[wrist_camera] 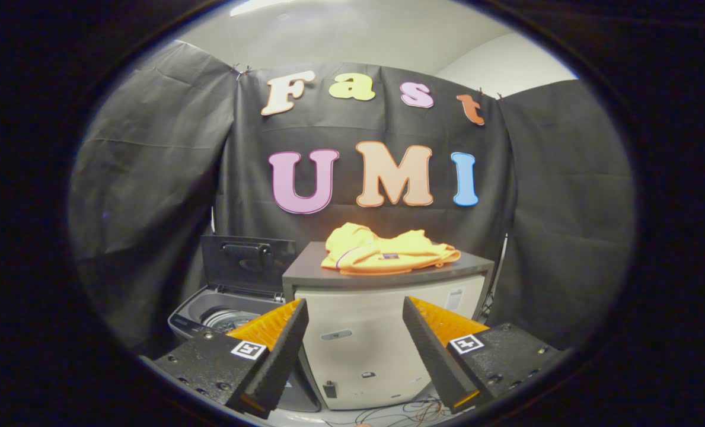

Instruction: Put the clothes into the washing machine and then close the washing machine lid.

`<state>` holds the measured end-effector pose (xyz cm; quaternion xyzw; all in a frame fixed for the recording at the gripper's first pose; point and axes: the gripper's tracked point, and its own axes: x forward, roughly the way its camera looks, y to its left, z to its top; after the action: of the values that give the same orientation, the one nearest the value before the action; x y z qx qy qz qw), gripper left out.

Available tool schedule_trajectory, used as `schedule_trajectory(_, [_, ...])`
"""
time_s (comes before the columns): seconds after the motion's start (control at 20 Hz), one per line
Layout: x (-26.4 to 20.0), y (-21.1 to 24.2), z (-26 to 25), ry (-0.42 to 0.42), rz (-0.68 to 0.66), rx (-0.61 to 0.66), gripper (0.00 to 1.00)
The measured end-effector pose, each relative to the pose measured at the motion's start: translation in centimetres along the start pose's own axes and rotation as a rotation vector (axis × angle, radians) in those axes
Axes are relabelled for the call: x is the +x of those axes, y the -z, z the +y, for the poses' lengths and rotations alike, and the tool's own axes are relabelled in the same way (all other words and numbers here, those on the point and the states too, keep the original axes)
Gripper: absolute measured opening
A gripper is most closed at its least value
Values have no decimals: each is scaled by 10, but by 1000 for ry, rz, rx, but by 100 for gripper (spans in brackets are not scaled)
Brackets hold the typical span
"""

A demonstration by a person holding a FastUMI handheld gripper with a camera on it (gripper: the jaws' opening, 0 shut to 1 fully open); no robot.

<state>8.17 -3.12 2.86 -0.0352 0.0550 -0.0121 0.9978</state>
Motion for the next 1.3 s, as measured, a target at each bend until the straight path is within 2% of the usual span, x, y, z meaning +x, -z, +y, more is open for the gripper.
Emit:
schedule_trajectory(0.25, [43, -42, -7, -19, 25, 10, 98])
schedule_trajectory(0.55, [101, -90, -24, 12, 31, 0, 98])
schedule_trajectory(0.75, [148, -100, -25, -21, 79, -39, 98])
schedule_trajectory(0.9, [190, -89, -45, 27, 142, -58, 97])
schedule_trajectory(1.05, [233, -46, -56, 35, 289, -28, 97])
schedule_trajectory(1.15, [250, -9, -53, 17, 422, 45, 97])
schedule_trajectory(1.25, [265, 5, -41, -33, 478, 84, 98])
schedule_trajectory(1.3, [269, 8, -41, -41, 494, 69, 95])
